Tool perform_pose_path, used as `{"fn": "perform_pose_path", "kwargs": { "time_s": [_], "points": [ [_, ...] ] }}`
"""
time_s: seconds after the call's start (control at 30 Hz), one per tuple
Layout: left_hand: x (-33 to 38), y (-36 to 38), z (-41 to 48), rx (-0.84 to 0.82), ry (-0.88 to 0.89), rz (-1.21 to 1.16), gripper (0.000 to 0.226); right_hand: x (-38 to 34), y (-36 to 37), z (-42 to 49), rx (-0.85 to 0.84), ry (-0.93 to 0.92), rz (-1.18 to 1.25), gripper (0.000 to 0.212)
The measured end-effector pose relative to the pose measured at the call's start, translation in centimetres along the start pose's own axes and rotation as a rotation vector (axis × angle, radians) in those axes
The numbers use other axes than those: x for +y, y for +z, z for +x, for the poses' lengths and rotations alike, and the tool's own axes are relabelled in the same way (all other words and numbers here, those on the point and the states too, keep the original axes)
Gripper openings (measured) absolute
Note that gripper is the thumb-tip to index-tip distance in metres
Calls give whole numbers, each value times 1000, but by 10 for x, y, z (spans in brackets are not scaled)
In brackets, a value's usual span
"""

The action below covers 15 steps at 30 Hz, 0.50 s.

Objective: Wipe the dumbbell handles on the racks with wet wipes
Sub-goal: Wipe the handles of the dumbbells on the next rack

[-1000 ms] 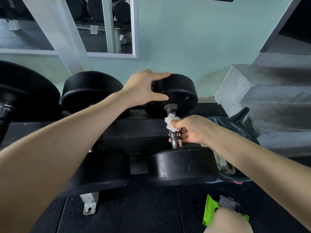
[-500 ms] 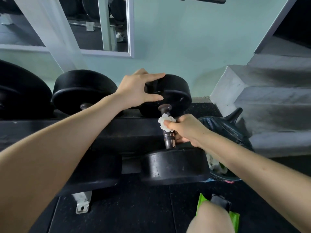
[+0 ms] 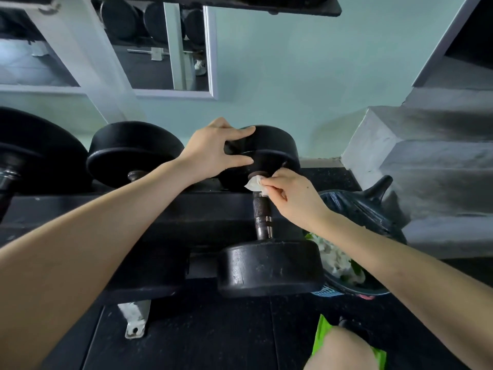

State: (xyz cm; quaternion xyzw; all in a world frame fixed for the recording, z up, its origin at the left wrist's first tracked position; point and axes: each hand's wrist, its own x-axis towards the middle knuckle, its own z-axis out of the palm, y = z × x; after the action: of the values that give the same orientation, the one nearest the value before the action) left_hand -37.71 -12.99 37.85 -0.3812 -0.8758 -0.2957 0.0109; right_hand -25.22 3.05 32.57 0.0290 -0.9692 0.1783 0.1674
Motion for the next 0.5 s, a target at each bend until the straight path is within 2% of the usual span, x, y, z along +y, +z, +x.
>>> {"fn": "perform_pose_path", "kwargs": {
  "time_s": [0.13, 0.2, 0.37, 0.43, 0.5],
  "points": [
    [5, 1, -2, 15, -21, 4, 57, -7, 4, 6, 45, 209, 242, 16],
    [8, 1, -3, 10, -43, 0, 57, -6, 5, 3, 76, 220, 273, 16],
    [13, 1, -5, -1, -60, 17, 58, 1, -13, -21, -177, 155, 327, 15],
    [14, 1, -5, -1, -61, 21, 58, 0, -12, -3, -142, 122, 259, 18],
    [13, 2, -4, 6, -65, 29, 58, -5, -7, 22, -110, 92, 67, 25]
  ]
}}
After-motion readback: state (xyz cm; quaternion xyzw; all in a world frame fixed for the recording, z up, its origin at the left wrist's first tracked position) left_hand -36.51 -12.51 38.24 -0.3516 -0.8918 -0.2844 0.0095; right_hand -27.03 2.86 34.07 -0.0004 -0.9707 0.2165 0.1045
